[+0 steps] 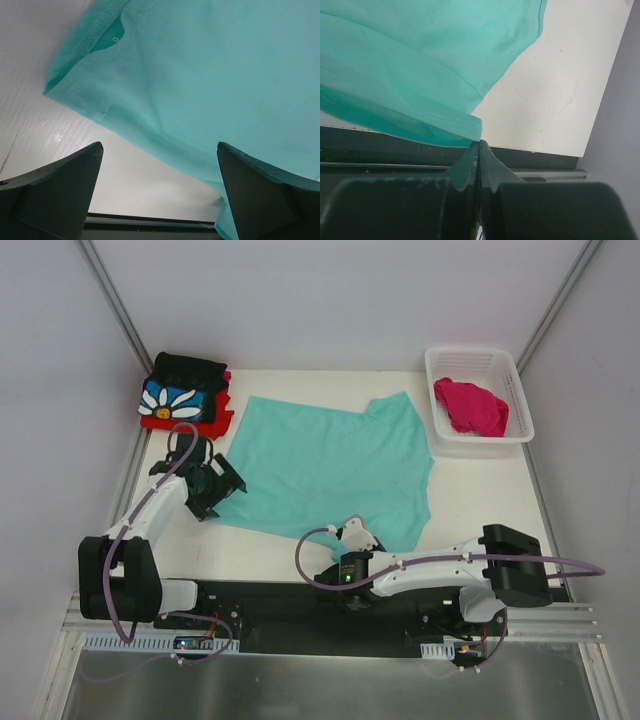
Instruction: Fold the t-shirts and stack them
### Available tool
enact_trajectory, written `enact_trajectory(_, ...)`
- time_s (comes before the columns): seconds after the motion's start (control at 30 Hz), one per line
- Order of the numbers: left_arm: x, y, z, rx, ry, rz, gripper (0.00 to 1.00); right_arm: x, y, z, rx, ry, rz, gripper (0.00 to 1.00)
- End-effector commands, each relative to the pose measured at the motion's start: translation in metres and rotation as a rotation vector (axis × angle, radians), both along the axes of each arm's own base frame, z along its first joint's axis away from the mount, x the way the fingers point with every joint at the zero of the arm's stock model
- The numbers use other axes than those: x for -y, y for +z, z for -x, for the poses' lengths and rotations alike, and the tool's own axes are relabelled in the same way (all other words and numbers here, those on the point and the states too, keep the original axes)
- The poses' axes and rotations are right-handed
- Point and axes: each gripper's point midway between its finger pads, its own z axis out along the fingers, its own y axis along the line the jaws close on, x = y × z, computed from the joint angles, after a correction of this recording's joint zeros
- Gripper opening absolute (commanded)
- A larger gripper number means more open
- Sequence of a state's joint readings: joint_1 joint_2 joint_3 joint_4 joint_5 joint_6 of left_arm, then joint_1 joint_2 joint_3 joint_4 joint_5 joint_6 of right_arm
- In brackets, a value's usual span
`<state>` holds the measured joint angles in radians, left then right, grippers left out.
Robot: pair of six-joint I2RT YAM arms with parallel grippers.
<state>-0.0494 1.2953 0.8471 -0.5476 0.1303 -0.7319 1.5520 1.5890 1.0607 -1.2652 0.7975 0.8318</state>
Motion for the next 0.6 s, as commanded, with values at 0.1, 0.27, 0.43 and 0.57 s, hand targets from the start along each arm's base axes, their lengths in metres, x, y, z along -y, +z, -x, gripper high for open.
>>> enact_trajectory(0.1, -0.013, -0.006, 0.007, -0.011, 0.053, -0.004, 0.97, 0.011, 0.010, -0.003, 0.031, -0.016, -0.015, 0.01)
enact_trajectory(0.27, -0.031, -0.007, 0.007, -0.014, 0.076, -0.049, 0.95, 0.011, 0.011, -0.003, 0.032, -0.017, -0.022, 0.01)
enact_trajectory(0.43, -0.048, -0.010, 0.010, -0.029, 0.100, -0.074, 0.92, 0.011, 0.009, -0.003, 0.027, -0.018, -0.021, 0.01)
enact_trajectory(0.57, -0.058, -0.017, 0.016, -0.057, 0.103, -0.108, 0.90, 0.012, 0.008, -0.003, 0.026, -0.018, -0.019, 0.01)
